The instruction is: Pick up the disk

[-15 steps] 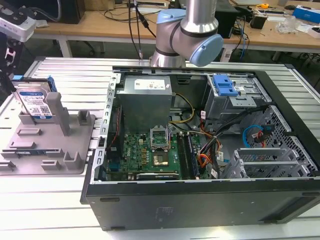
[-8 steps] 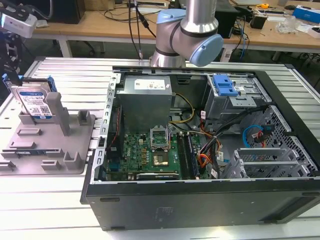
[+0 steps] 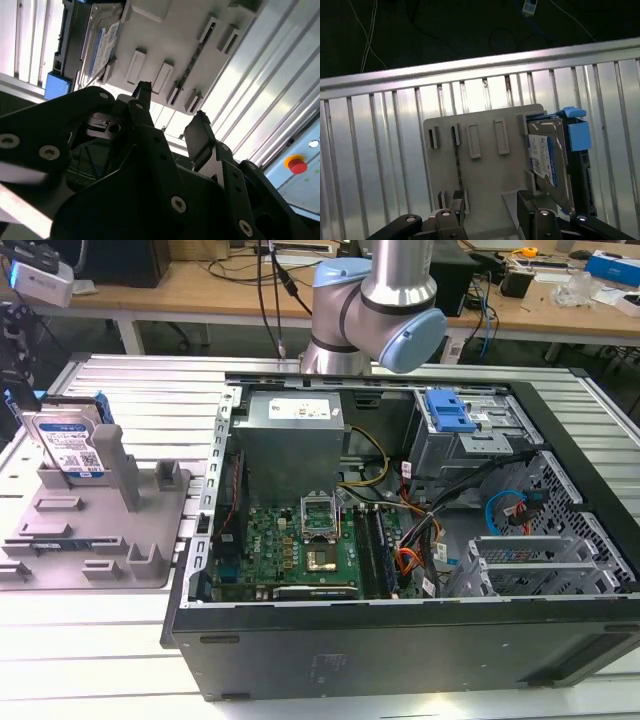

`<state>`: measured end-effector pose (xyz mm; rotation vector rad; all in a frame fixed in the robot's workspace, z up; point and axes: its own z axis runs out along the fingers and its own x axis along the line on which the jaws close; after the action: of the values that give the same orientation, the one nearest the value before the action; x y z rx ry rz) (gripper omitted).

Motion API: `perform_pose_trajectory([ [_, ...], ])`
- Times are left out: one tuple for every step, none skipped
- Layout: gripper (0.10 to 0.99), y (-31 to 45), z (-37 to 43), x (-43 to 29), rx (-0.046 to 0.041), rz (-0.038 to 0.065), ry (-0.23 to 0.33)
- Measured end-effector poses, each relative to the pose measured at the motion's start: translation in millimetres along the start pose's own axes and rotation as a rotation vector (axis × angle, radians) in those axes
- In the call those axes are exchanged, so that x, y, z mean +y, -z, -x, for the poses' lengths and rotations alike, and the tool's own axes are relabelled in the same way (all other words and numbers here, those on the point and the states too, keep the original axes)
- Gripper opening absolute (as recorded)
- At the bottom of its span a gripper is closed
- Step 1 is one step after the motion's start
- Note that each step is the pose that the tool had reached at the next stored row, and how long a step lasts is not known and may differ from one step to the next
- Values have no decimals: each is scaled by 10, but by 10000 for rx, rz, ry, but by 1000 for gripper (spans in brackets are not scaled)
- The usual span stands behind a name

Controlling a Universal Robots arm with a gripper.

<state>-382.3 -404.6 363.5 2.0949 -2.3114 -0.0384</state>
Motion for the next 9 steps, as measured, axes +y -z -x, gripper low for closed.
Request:
perform_pose_trajectory([
  [541,0,0,0,12,-11,394],
  [541,0,0,0,17,-17,567],
  [541,0,0,0,23,-22,779],
  [541,0,0,0,32,-28,1060],
  [541,-1,0,0,39,-33,1312],
  [541,0,0,-1,44,-35,1472],
  [541,0,0,-1,47,-36,1582],
  [541,0,0,-1,50,-35,1646],
  [541,-1,0,-1,62,-36,1455],
])
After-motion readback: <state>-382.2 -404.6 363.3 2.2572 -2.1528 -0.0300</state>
